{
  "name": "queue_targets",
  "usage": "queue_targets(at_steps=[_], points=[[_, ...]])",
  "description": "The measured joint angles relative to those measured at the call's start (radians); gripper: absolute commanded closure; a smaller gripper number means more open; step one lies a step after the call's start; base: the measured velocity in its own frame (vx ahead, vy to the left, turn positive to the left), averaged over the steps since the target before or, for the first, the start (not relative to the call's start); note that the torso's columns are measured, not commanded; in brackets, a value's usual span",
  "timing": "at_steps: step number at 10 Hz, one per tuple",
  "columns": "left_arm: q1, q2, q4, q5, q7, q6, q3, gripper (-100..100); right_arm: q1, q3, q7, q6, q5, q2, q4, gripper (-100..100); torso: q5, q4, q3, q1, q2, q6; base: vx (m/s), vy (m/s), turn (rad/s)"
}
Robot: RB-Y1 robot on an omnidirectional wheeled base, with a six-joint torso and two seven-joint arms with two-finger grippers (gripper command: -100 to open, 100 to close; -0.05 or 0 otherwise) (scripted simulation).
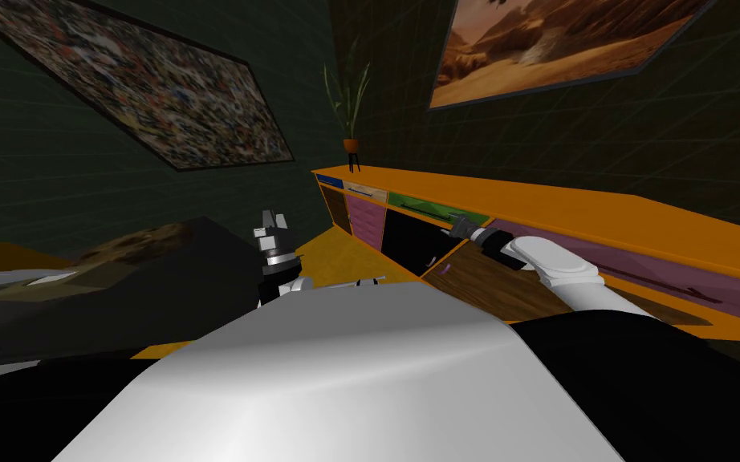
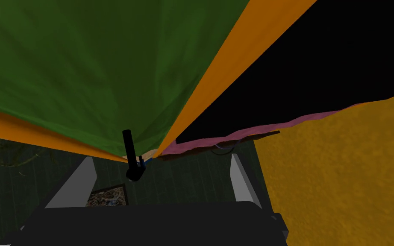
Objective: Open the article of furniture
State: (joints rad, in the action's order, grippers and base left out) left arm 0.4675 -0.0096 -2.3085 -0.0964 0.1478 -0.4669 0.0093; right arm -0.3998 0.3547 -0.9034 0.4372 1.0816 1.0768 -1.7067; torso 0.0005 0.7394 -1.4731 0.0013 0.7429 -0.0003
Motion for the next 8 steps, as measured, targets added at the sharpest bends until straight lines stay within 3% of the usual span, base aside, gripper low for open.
queue_targets(at_steps=[1,2,4,5,6,7,8], points=[[0.0,0.0,0.0,0.0,0.0,0.0,0.0,0,0.002,0.018,-0.002,0.007,-0.003,0.007,0.027,-100,0.0,0.0,-0.001,-0.001,-0.002,0.002,-0.038,0.022,-0.005],[0.0,0.0,0.0,0.0,0.0,0.0,0.0,0,-0.006,0.031,0.001,0.008,-0.004,0.01,0.041,-100,-0.001,-0.002,-0.004,-0.003,-0.006,0.001,-0.043,0.032,0.339],[0.0,0.0,0.0,0.0,0.0,0.0,0.0,0,-0.016,0.077,-0.03,0.04,-0.019,-0.007,0.083,-100,-0.001,-0.002,-0.004,-0.002,-0.007,0.001,-0.034,0.019,0.058],[0.001,0.0,0.0,0.0,0.0,0.0,0.0,0,-0.016,0.083,-0.04,0.046,-0.02,-0.012,0.104,-100,-0.001,-0.002,-0.004,-0.003,-0.006,0.001,-0.054,0.036,0.317],[0.0,0.0,0.0,0.0,0.0,0.0,0.0,0,-0.02,0.112,-0.06,0.067,-0.03,-0.022,0.129,-100,0.0,-0.001,-0.003,0.0,-0.004,-0.001,-0.052,0.03,0.198],[0.0,0.0,0.0,0.0,0.0,0.0,0.0,0,-0.03,0.134,-0.069,0.081,-0.036,-0.022,0.147,-100,0.0,-0.001,-0.002,-0.001,-0.004,0.001,-0.021,0.011,-0.043],[0.001,0.0,0.0,0.0,0.0,0.0,0.0,0,-0.025,0.133,-0.066,0.081,-0.035,-0.016,0.166,-100,-0.001,-0.001,-0.003,-0.002,-0.005,0.001,-0.004,0.003,-0.035]])
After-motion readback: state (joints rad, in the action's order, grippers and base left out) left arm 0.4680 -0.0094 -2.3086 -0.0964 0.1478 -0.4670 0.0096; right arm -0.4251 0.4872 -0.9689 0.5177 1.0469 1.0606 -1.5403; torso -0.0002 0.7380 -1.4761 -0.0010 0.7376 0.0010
